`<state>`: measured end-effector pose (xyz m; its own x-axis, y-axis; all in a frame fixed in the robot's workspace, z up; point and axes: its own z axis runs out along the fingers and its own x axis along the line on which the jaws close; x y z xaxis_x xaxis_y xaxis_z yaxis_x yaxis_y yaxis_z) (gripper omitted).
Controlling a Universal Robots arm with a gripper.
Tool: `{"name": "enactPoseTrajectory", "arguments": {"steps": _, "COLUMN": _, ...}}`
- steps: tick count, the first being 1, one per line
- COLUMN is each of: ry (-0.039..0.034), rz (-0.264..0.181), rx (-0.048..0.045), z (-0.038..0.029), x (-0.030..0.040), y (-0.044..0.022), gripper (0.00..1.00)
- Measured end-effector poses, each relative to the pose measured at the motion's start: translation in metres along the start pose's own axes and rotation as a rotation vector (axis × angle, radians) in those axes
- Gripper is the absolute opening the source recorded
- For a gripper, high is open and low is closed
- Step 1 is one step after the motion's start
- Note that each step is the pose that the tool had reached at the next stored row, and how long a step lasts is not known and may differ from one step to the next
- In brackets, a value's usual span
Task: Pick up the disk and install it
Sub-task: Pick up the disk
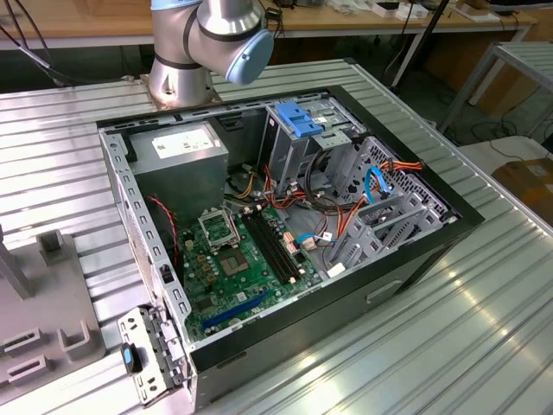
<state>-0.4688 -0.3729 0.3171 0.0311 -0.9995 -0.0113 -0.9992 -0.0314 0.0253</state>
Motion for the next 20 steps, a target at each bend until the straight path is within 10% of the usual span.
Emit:
{"name": "enactPoseTrajectory", "arguments": {"steps": 8, "ry": 0.0, "rz": 0.0, "rx": 0.0001, "z": -0.0138, "x": -0.0002, "y": 0.0004, "gripper": 0.37}}
{"name": "enactPoseTrajectory", "arguments": {"steps": 13, "ry": 0.0, "rz": 0.001, "rx": 0.0, "z": -0.0424, "x": -0.0005, "y": 0.0011, "gripper": 0.37}}
{"name": "enactPoseTrajectory", "arguments": {"steps": 20, "ry": 0.0003, "rz": 0.001, "rx": -0.0006, "z": -0.0457, "x": -0.0005, "y": 0.0012, "gripper": 0.37}}
